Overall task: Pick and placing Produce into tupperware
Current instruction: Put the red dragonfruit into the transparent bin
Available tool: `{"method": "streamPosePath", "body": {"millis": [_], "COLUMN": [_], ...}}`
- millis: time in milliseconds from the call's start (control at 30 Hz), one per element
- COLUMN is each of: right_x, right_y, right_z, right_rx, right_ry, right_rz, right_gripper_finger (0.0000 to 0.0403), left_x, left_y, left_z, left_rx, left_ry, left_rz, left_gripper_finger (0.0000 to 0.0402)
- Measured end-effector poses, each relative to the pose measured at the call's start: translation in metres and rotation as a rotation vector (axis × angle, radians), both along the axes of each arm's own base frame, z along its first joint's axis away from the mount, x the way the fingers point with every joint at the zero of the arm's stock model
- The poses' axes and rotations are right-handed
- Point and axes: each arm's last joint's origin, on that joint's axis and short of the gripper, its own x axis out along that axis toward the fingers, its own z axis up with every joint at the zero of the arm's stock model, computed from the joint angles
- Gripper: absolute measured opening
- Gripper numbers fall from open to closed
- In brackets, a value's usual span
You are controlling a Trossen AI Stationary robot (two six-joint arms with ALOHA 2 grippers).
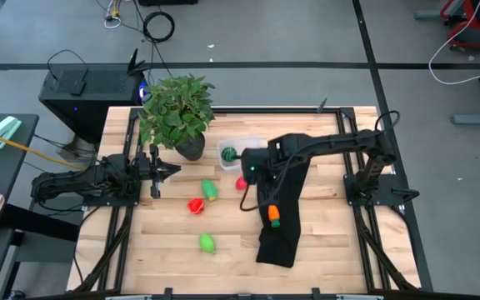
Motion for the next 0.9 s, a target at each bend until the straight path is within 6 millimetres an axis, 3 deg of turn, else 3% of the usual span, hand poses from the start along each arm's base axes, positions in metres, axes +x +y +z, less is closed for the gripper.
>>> {"method": "streamPosePath", "body": {"millis": [200,367,567,733,900], "right_x": [-0.018,-0.047,-0.074,-0.085,-0.09], "right_y": [0.007,0.009,0.017,0.028,0.035], "right_z": [-0.044,-0.06,-0.062,-0.073,-0.089], "right_rx": [-0.034,-0.032,0.028,0.08,-0.002], "right_ry": [0.106,0.117,-0.072,-0.27,-0.393], "right_rz": [-0.056,-0.151,-0.259,-0.25,-0.256], "right_gripper_finger": [0.0329,0.0318,0.0314,0.0315,0.0313], "left_x": [0.0,0.0,0.0,0.0,0.0], "left_y": [0.0,0.0,0.0,0.0,0.0], "left_z": [0.0,0.0,0.0,0.0,0.0], "left_rx": [0.0,0.0,0.0,0.001,0.0], "left_ry": [0.0,0.0,0.0,-0.001,0.0], "left_rz": [0.001,0.0,0.0,0.001,0.0], "left_gripper_finger": [0.0034,0.004,0.0036,0.003,0.0035]}}
